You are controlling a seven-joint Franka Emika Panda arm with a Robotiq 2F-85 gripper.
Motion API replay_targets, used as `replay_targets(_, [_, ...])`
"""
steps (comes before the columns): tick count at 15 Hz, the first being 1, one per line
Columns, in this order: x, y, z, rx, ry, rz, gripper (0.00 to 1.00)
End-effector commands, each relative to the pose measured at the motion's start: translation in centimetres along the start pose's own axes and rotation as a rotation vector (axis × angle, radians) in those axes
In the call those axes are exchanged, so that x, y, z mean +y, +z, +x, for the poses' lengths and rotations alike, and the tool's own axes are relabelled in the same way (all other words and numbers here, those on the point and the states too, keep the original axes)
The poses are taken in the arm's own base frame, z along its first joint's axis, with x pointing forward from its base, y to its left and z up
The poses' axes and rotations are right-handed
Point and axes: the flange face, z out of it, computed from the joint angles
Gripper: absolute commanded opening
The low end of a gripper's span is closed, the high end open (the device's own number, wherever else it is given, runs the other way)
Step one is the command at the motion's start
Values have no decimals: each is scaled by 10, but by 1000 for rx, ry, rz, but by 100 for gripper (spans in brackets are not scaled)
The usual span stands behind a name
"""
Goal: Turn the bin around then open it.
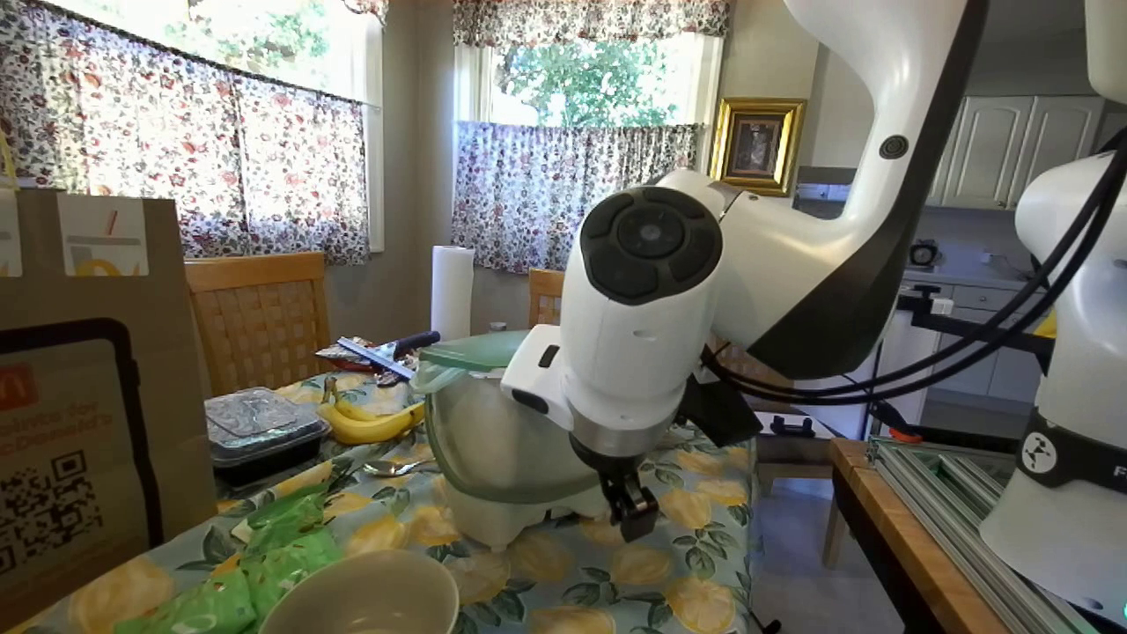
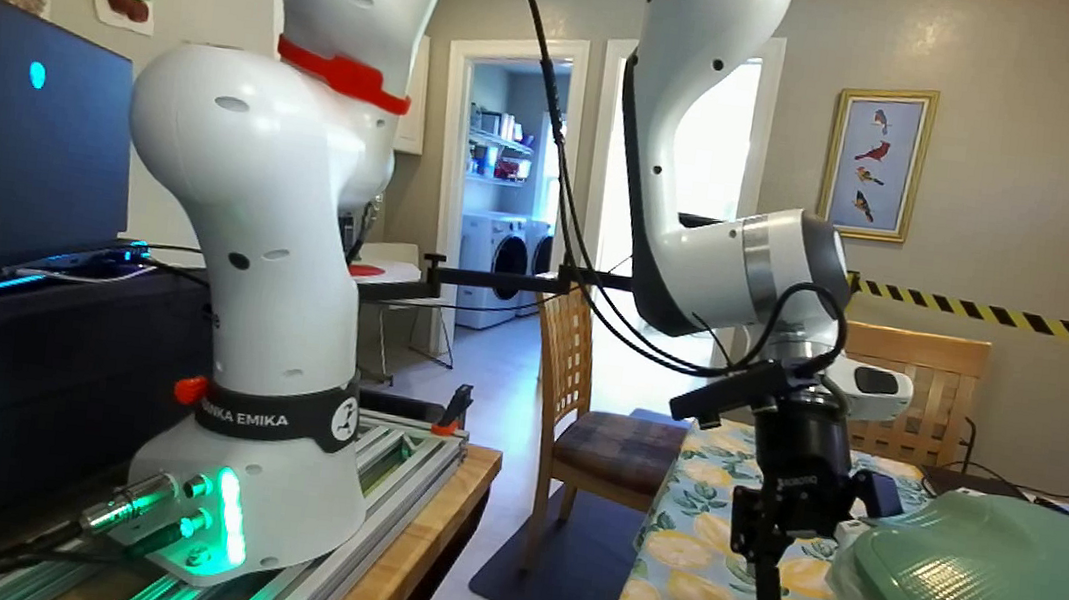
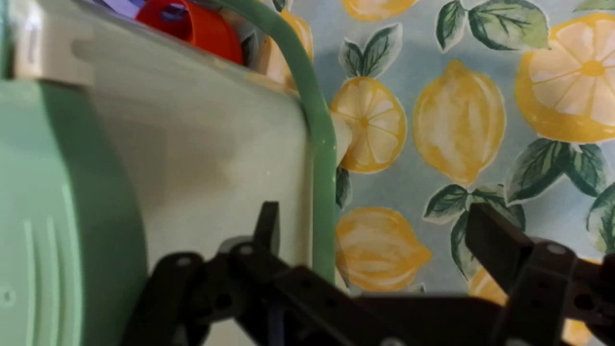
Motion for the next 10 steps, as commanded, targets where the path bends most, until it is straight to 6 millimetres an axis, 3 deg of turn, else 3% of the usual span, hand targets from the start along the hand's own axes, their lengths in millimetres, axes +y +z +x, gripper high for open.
replay_targets(1, [-1, 16, 20, -3, -5, -90, 100])
replay_targets(10, [-7, 38, 29, -85, -32, -98, 100])
